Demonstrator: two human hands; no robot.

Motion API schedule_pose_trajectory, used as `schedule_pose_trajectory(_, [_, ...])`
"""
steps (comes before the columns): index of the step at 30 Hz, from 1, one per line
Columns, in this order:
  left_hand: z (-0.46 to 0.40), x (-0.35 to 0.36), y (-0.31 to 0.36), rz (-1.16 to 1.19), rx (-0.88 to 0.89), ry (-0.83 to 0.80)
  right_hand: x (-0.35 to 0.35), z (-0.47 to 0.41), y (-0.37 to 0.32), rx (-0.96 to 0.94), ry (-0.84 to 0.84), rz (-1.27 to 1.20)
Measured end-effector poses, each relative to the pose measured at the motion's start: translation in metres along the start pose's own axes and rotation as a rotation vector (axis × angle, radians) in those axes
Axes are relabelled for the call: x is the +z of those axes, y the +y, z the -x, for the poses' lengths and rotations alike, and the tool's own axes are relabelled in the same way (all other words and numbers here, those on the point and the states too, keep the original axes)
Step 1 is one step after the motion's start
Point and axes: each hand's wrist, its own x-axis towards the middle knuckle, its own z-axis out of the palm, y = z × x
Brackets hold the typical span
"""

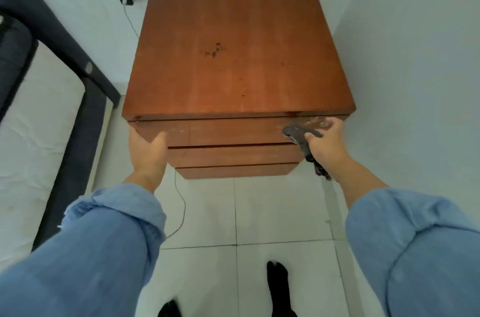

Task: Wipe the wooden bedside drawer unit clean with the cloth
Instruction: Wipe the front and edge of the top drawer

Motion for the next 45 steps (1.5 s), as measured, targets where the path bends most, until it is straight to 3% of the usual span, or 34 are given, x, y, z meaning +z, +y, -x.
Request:
schedule_pose_trajectory(7, [-0.01, -0.005, -0.002, -0.044, 0.023, -0.06, -0.031, -0.011, 0.005, 0.132, 0.123, -0.152])
schedule_pose_trajectory(12, [-0.021, 0.003, -0.009, -0.029, 0.034, 0.077, -0.042, -0.028, 0.009, 0.068, 0.065, -0.224])
schedule_pose_trajectory(18, [-0.036, 0.008, -0.008, -0.012, 0.031, 0.134, -0.04, -0.043, 0.015, 0.052, 0.028, -0.275])
schedule_pose_trajectory(27, [-0.011, -0.003, -0.011, -0.156, -0.083, 0.182, -0.043, -0.02, 0.026, 0.118, -0.022, -0.219])
schedule_pose_trajectory(35, [0.023, -0.022, -0.022, -0.285, -0.1, 0.187, -0.043, 0.017, 0.047, 0.136, 0.031, -0.195])
schedule_pose_trajectory(37, [0.031, -0.021, -0.022, -0.437, -0.037, 0.253, -0.042, 0.025, 0.049, 0.138, 0.053, -0.192])
schedule_pose_trajectory(40, [0.048, -0.009, -0.022, -0.688, 0.203, 0.292, -0.047, 0.039, 0.043, 0.119, 0.073, -0.258])
schedule_pose_trajectory(45, [0.082, 0.04, -0.014, -0.875, 0.593, -0.076, -0.074, 0.049, 0.017, 0.007, 0.266, -0.309])
